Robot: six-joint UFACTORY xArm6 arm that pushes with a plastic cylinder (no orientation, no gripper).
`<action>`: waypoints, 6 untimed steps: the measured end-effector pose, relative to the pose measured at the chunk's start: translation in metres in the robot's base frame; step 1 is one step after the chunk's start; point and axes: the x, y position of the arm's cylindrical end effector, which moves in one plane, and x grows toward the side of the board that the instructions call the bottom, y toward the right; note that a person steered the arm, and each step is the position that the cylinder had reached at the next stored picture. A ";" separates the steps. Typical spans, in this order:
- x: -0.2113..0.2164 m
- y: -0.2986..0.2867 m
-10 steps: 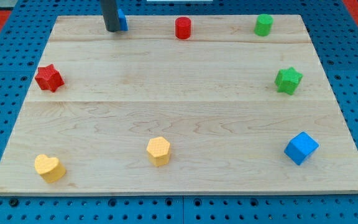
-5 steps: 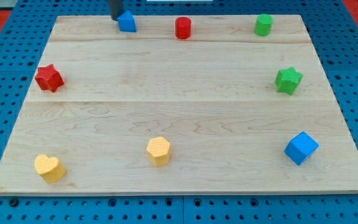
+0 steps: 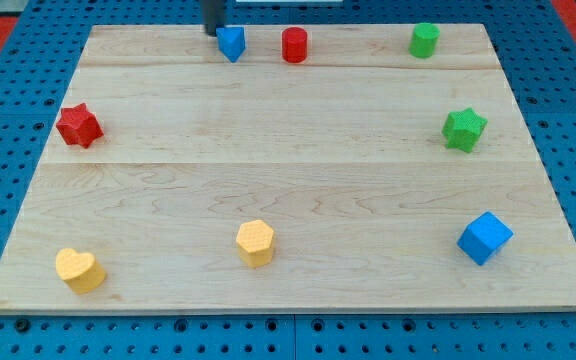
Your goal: Move the blue triangle towards the top center of the board
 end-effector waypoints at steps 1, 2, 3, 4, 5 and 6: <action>-0.005 -0.045; -0.001 -0.025; 0.002 0.013; 0.007 0.011; 0.020 0.026; 0.030 0.050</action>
